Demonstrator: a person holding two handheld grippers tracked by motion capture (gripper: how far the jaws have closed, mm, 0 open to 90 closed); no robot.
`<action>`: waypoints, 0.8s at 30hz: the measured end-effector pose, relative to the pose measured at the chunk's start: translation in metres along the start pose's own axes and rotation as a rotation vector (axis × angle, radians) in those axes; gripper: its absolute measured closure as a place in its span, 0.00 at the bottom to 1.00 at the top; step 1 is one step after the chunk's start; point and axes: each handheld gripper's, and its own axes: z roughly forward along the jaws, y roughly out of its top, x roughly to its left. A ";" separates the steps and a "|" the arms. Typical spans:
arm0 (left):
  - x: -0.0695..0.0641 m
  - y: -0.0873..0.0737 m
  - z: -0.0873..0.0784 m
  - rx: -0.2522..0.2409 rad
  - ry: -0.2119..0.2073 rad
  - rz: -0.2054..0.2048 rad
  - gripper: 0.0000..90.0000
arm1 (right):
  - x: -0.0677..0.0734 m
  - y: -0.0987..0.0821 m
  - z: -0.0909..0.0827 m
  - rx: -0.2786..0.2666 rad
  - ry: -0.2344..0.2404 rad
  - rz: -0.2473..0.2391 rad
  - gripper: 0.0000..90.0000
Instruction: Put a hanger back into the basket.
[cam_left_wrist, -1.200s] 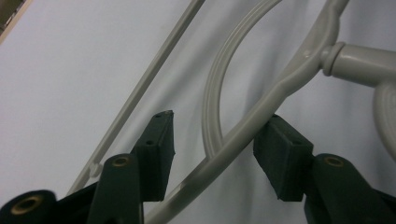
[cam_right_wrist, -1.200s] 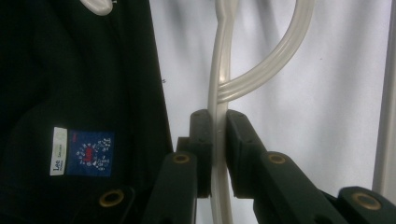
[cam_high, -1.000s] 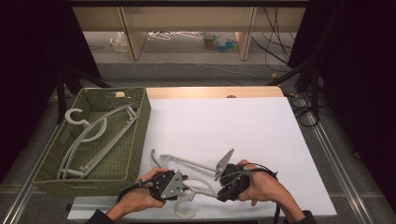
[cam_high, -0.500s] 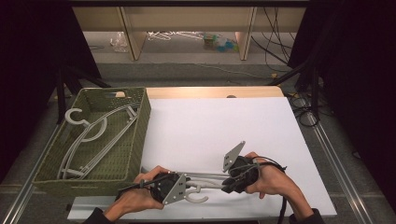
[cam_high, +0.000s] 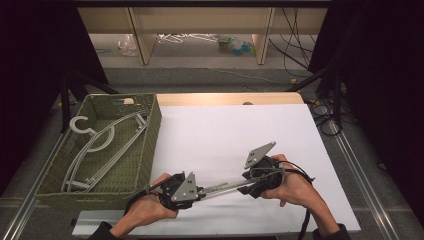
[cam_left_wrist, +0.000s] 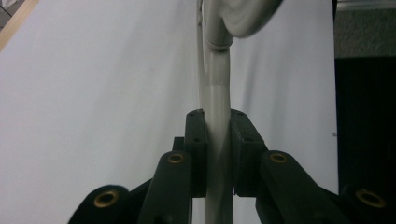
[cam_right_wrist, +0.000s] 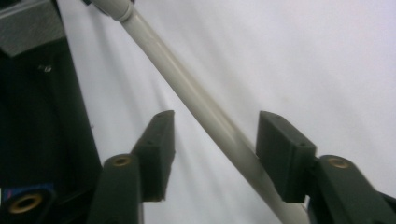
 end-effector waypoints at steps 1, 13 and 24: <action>0.002 -0.001 -0.001 -0.001 0.003 -0.017 0.88 | 0.001 0.001 -0.002 -0.013 -0.020 0.016 0.49; 0.023 -0.008 -0.025 -0.070 0.050 -0.219 0.88 | 0.005 -0.007 -0.021 -0.215 -0.128 0.141 0.36; 0.037 0.005 -0.070 -0.184 0.102 -0.322 0.88 | 0.021 -0.030 -0.010 -0.321 -0.129 0.134 0.31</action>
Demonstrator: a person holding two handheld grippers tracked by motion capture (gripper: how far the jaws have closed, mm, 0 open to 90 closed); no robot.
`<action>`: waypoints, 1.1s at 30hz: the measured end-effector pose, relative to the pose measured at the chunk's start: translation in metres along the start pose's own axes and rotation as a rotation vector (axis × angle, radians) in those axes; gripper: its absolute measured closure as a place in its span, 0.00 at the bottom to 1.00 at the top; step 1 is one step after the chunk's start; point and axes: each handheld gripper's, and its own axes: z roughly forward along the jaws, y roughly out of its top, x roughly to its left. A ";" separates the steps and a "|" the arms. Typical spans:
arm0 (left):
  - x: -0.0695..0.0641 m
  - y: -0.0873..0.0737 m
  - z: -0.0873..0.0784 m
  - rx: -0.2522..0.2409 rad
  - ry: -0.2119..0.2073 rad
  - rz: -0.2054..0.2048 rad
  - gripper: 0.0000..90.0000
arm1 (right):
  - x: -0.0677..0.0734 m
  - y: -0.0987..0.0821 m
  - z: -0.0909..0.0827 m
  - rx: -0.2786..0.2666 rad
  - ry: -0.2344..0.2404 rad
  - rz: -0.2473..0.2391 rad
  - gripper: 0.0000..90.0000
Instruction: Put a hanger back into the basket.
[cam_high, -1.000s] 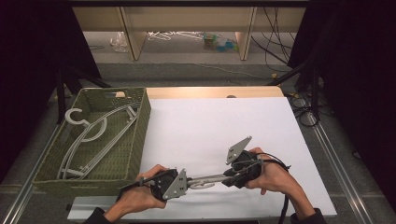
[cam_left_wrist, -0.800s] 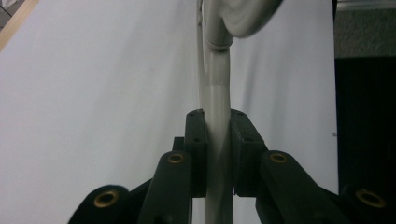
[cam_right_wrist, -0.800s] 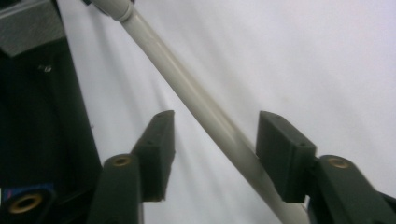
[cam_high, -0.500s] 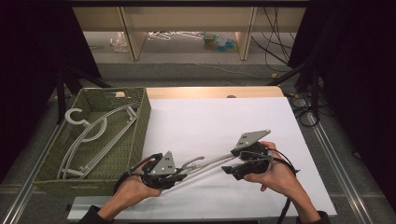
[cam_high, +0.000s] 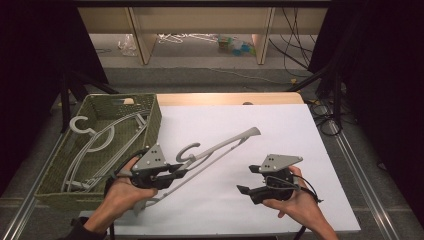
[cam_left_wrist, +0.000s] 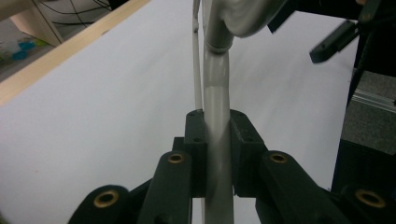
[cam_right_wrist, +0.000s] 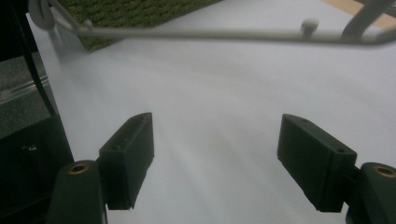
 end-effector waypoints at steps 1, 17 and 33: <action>0.001 0.003 -0.004 -0.005 0.001 -0.005 0.88 | 0.001 -0.002 0.001 0.003 0.003 0.001 0.31; 0.017 0.046 -0.064 -0.048 0.071 0.001 0.88 | 0.003 -0.021 0.010 0.042 0.014 0.030 0.31; 0.071 0.048 -0.103 -0.119 0.188 -0.085 0.88 | 0.005 -0.024 0.016 0.063 0.033 0.031 0.30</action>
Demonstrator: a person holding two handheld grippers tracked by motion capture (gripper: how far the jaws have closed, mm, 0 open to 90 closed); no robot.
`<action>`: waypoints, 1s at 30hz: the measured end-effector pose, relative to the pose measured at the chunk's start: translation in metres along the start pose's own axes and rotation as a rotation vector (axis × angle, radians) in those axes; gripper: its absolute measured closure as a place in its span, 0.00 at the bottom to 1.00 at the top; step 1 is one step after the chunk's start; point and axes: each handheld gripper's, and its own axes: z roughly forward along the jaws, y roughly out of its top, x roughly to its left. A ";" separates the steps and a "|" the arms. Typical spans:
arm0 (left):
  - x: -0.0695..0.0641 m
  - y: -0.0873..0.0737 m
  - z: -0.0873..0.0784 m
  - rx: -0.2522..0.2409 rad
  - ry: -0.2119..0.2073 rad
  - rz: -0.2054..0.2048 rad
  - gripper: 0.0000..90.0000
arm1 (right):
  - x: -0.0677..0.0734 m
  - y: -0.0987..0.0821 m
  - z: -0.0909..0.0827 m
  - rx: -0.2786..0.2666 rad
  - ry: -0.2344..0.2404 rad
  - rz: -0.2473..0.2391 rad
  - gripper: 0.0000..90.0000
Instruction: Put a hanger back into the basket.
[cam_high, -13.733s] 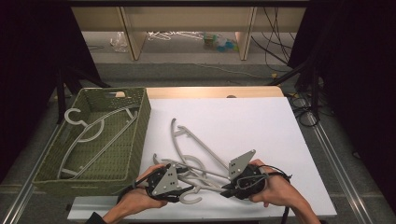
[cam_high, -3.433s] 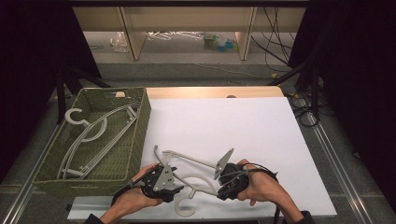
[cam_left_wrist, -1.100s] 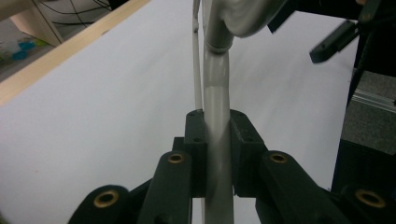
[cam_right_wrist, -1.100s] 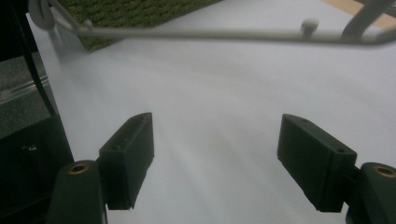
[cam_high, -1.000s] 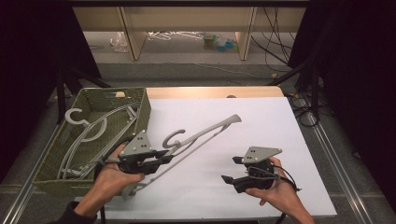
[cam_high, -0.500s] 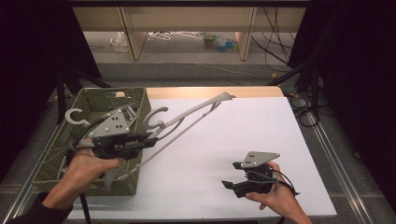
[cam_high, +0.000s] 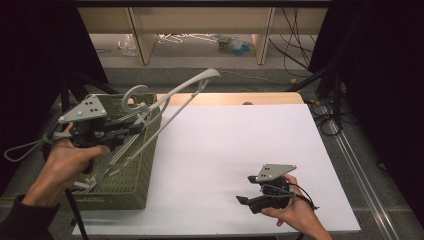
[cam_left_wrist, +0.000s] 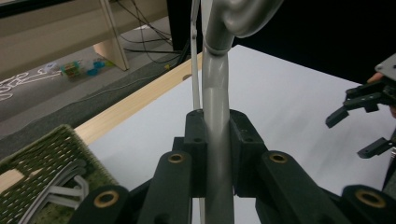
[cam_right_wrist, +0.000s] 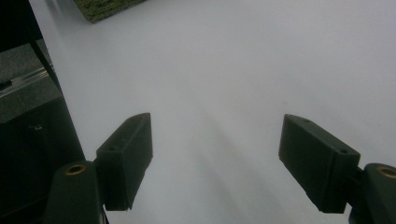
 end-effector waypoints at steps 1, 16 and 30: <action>0.004 -0.001 -0.001 -0.004 0.004 -0.008 0.88 | 0.000 0.000 0.000 0.002 -0.001 0.000 0.30; 0.060 -0.025 -0.015 -0.026 0.085 -0.079 0.88 | -0.003 -0.001 -0.001 -0.003 -0.005 0.010 0.29; 0.101 -0.060 -0.026 -0.004 0.149 -0.151 0.88 | -0.002 -0.001 0.001 0.003 0.004 0.006 0.29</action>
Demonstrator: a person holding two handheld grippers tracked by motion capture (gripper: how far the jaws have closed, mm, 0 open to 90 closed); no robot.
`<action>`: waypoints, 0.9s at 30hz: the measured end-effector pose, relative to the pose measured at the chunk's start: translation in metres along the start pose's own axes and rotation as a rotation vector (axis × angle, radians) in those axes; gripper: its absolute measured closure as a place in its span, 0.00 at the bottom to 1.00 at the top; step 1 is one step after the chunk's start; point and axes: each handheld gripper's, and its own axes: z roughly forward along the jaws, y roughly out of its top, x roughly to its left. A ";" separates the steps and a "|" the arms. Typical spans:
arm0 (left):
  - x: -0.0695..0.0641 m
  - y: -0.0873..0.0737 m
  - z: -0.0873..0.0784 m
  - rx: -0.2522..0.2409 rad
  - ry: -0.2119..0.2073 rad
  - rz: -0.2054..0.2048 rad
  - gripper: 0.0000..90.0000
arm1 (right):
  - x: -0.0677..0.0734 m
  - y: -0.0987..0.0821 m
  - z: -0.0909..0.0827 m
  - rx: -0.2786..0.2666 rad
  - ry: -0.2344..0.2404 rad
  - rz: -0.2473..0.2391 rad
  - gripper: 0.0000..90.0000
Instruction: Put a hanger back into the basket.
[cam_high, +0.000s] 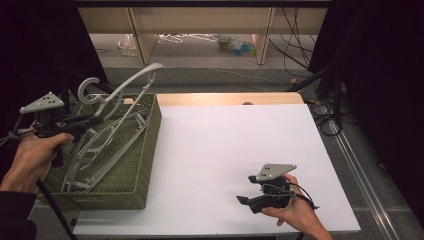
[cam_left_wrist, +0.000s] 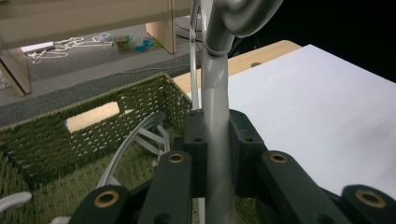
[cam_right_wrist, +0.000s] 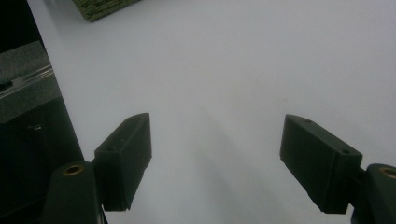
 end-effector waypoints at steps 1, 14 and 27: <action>0.002 -0.002 0.000 0.008 0.004 0.006 0.88 | 0.000 0.000 0.000 0.001 0.000 0.001 0.29; 0.017 -0.030 -0.005 0.070 0.031 0.020 0.88 | 0.000 0.000 0.000 0.003 0.003 0.000 0.29; 0.027 -0.051 -0.005 0.125 0.065 0.003 0.88 | 0.000 0.000 0.000 0.004 0.000 -0.001 0.28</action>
